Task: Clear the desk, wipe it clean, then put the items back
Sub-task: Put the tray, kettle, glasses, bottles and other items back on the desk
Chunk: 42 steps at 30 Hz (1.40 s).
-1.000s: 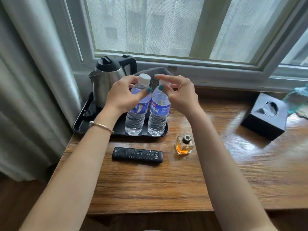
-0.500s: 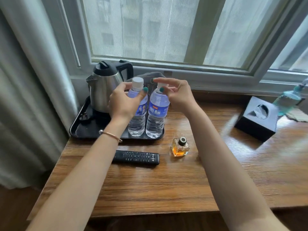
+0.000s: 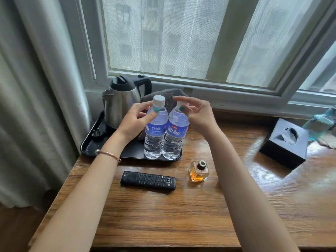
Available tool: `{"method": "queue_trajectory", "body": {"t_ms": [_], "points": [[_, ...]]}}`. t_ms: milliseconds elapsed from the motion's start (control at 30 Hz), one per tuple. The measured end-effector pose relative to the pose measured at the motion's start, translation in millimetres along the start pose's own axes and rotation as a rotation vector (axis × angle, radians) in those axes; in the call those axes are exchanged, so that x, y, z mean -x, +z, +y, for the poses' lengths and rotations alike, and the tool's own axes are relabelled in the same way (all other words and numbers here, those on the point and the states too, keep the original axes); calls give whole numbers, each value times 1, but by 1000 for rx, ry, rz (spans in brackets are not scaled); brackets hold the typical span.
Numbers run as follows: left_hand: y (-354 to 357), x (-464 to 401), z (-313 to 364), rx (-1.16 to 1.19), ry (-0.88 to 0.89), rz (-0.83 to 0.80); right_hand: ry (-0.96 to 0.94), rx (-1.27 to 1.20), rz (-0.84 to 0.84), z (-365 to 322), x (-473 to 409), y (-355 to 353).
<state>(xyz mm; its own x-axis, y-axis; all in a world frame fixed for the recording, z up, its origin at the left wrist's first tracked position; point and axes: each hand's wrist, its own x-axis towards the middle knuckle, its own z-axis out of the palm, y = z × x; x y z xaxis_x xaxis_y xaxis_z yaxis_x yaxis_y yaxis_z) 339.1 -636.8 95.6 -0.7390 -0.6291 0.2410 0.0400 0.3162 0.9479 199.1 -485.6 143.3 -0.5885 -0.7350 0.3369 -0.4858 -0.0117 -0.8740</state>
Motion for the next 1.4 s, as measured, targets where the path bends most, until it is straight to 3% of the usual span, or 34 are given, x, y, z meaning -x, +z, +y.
{"method": "queue_trajectory", "body": {"t_ms": [233, 333, 433, 500, 700, 867, 1033, 1200, 1400], "points": [[4, 1, 4, -184, 123, 201, -64, -14, 16, 6, 6, 4], [5, -3, 0, -84, 36, 122, -77, -24, 68, 13, 4, 5], [-3, -7, 3, 91, -44, -80, -109, -7, 90, 13, 0, 5], [-4, -5, 6, 106, -15, -147, -111, -10, 83, 12, 0, 4], [16, 1, 5, -35, 63, 194, -108, -26, 103, 13, 1, 6], [25, 6, 6, -83, 90, 332, -131, -2, 73, 16, -2, 6], [32, 7, 9, -67, 100, 362, -134, -96, 29, 18, -1, -2], [26, 5, 1, 28, 81, 290, -144, -83, 67, 21, 7, 0], [-11, -6, 3, 22, 70, -18, -76, -97, -14, 28, 16, 6]]}}
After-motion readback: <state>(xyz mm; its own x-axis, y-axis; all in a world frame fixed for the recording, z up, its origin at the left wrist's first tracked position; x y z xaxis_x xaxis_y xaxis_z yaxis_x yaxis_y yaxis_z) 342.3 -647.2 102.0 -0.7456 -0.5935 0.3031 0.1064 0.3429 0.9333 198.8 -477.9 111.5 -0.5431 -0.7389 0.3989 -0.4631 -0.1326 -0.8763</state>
